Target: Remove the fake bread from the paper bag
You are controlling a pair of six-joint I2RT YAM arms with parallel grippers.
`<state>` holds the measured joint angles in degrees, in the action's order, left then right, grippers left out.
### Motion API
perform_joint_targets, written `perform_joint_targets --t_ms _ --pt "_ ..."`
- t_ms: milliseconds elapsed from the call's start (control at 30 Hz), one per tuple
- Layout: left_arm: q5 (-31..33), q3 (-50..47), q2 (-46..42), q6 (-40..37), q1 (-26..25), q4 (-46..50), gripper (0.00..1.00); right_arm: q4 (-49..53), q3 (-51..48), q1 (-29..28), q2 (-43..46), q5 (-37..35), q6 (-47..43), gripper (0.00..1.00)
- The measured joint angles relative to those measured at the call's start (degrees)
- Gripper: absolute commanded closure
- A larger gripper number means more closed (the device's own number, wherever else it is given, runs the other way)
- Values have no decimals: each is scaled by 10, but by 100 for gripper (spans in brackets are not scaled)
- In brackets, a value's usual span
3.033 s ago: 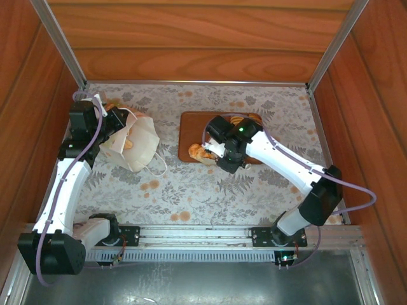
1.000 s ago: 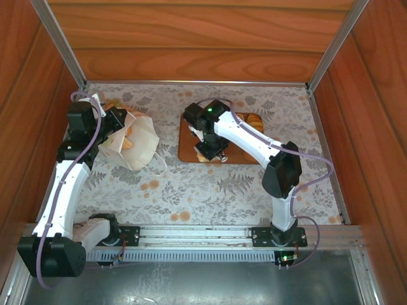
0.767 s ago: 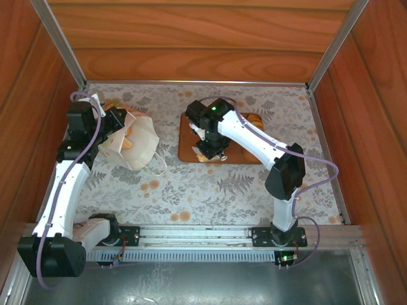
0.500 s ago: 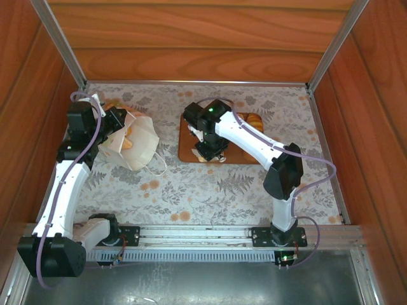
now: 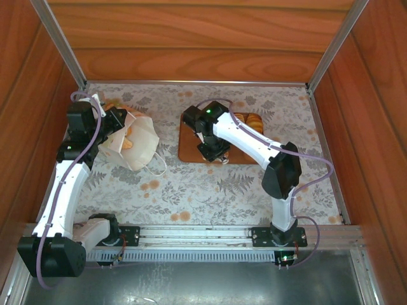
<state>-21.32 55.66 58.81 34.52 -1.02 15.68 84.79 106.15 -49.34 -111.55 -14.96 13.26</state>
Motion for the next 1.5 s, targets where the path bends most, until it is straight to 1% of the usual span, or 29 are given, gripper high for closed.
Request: perform_joint_targets --t_ms 267,600,933,1100,1200,1267,1500 --pt "0 0 0 0 0 0 100 -2 -58 19 31 -3 9 58" --pt "0 0 0 0 0 0 100 -6 -106 45 74 -13 11 58" --pt "-1 0 2 0 0 0 100 -35 -105 48 81 -2 12 56" --pt "-1 0 2 0 0 0 100 -59 -98 48 100 12 5 56" --pt "0 2 2 -2 0 7 100 -76 -96 48 121 24 -2 58" --pt "1 15 3 -9 0 28 100 -94 -97 48 138 43 -10 59" --pt "27 32 -31 -33 3 70 100 -224 -148 42 226 151 -36 59"
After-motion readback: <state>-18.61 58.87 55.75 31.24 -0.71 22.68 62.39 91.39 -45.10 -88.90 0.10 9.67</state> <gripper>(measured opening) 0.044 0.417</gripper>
